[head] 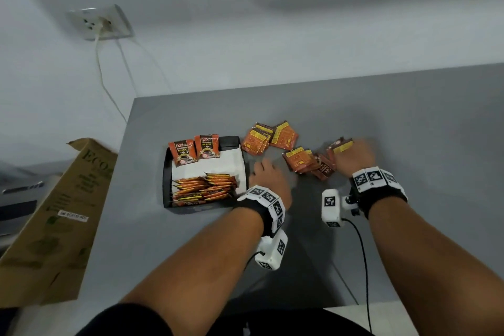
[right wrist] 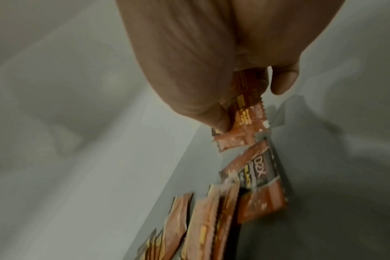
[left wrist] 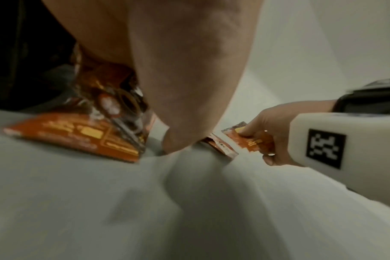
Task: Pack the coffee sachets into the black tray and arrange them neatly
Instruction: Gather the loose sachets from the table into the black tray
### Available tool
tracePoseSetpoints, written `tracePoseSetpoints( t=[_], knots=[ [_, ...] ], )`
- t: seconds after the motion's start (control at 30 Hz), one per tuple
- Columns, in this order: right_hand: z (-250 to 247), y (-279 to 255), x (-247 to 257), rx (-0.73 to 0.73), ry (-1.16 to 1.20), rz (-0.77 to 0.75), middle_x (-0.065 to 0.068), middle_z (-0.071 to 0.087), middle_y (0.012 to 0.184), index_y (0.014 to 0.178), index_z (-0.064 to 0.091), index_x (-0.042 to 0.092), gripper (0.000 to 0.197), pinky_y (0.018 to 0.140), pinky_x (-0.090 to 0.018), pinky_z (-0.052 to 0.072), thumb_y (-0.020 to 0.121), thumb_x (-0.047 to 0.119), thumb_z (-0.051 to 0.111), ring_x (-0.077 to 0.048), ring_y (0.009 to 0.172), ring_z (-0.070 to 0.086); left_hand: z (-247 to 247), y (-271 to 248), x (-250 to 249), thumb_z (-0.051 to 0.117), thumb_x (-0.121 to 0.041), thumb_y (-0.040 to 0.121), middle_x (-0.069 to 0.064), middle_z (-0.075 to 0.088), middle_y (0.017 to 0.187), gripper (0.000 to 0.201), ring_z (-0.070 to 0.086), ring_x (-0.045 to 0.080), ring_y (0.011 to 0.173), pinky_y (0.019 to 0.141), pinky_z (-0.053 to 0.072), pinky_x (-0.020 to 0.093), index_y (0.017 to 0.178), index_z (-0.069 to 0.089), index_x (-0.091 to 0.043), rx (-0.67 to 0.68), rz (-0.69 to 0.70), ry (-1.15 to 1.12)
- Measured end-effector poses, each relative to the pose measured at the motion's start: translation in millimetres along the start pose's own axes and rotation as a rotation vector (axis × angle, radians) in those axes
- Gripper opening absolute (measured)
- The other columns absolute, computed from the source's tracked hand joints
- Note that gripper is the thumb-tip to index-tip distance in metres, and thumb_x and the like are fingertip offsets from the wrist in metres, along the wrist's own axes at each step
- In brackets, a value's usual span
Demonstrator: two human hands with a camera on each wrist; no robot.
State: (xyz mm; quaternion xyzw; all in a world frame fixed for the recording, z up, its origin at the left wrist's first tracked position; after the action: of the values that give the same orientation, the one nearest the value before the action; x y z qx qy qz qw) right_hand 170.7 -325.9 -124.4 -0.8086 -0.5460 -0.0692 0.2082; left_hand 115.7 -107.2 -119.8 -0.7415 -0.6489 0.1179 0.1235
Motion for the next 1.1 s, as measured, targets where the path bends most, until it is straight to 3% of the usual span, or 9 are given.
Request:
tracePoseSetpoints(
  t=[0.1,0.17,0.27,0.33,0.4,0.63,0.8,0.9,1.1],
  knots=[
    [-14,-12,0,0.0,0.076,-0.005,-0.011,0.069,0.088,0.071,0.058,0.015,0.03,0.066,-0.028,0.036,0.097,0.029,0.051,-0.025,0.071,0.054,10,0,0,0.06,-0.045,0.091,0.02,0.027,0.147,0.071,0.031,0.04,0.134,0.101,0.044,0.044,0.145,0.033,-0.007,0.039,-0.024,0.049],
    [-9,-24,12,0.072,0.131,-0.037,-0.008,0.069,0.081,0.077,0.065,0.012,0.028,0.061,-0.03,0.04,0.09,0.031,0.05,-0.025,0.072,0.061,16,-3,-1,0.06,-0.039,0.093,0.023,0.024,0.149,0.069,0.03,0.043,0.136,0.1,0.045,0.045,0.148,0.03,-0.009,0.092,-0.047,0.046],
    [12,-36,34,0.199,0.012,-0.151,0.0,0.071,0.085,0.09,0.07,0.022,0.025,0.073,-0.032,0.052,0.086,0.035,0.049,-0.022,0.078,0.066,17,-4,-7,0.059,-0.029,0.096,0.023,0.031,0.145,0.061,0.035,0.041,0.131,0.096,0.047,0.045,0.147,0.032,-0.011,0.12,-0.07,-0.001],
    [24,-37,34,0.182,-0.097,-0.163,-0.002,0.07,0.088,0.09,0.067,0.022,0.03,0.072,-0.031,0.051,0.089,0.043,0.046,-0.024,0.077,0.064,16,-3,-5,0.063,-0.027,0.094,0.022,0.038,0.141,0.062,0.04,0.038,0.127,0.096,0.047,0.043,0.145,0.034,-0.009,0.133,-0.085,-0.069],
    [30,-32,27,0.137,-0.175,-0.136,-0.003,0.068,0.091,0.088,0.065,0.023,0.046,0.077,-0.034,0.052,0.079,0.056,0.035,-0.028,0.082,0.064,11,-4,-6,0.068,-0.024,0.09,0.023,0.044,0.139,0.063,0.044,0.037,0.126,0.099,0.044,0.041,0.141,0.036,-0.006,0.125,-0.057,-0.094],
    [15,-40,15,0.179,0.012,-0.081,-0.007,0.072,0.085,0.082,0.071,0.014,0.009,0.063,-0.026,0.047,0.082,0.022,0.074,-0.022,0.074,0.066,17,-26,-9,0.068,-0.029,0.089,0.018,0.027,0.149,0.067,0.025,0.043,0.137,0.1,0.045,0.052,0.146,0.035,-0.015,0.196,-0.024,-0.062],
    [14,-36,-12,0.295,0.159,0.008,-0.009,0.073,0.083,0.085,0.073,0.013,0.008,0.06,-0.03,0.053,0.082,0.021,0.072,-0.024,0.073,0.068,26,-38,-12,0.064,-0.016,0.09,0.024,0.024,0.147,0.064,0.022,0.046,0.138,0.1,0.045,0.052,0.146,0.034,-0.018,0.238,0.029,-0.049],
    [0,-40,-31,0.274,0.18,0.105,-0.007,0.067,0.067,0.07,0.067,0.013,0.009,0.046,-0.024,0.041,0.078,0.015,0.07,-0.022,0.056,0.059,26,-38,-9,0.058,-0.006,0.091,0.026,0.03,0.144,0.061,0.028,0.044,0.136,0.102,0.044,0.051,0.146,0.032,-0.014,0.234,0.015,-0.048],
    [-29,-34,-36,0.176,0.133,0.129,-0.018,0.071,0.08,0.074,0.067,0.005,0.01,0.058,-0.034,0.049,0.075,0.015,0.063,-0.032,0.069,0.066,27,-34,-5,0.05,-0.007,0.096,0.023,0.035,0.141,0.054,0.039,0.04,0.13,0.101,0.044,0.048,0.146,0.031,-0.011,0.199,-0.086,-0.117]
  ],
)
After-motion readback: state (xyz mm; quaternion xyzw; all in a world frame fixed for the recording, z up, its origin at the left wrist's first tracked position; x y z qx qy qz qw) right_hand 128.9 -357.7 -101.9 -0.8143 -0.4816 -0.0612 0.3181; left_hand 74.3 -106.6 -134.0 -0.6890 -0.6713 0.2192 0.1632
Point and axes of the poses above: each hand's wrist, its own y-axis towards the middle knuckle, its own z-axis out of the palm, x = y × z, the point moved 10 cm from there along y, towards the middle knuckle
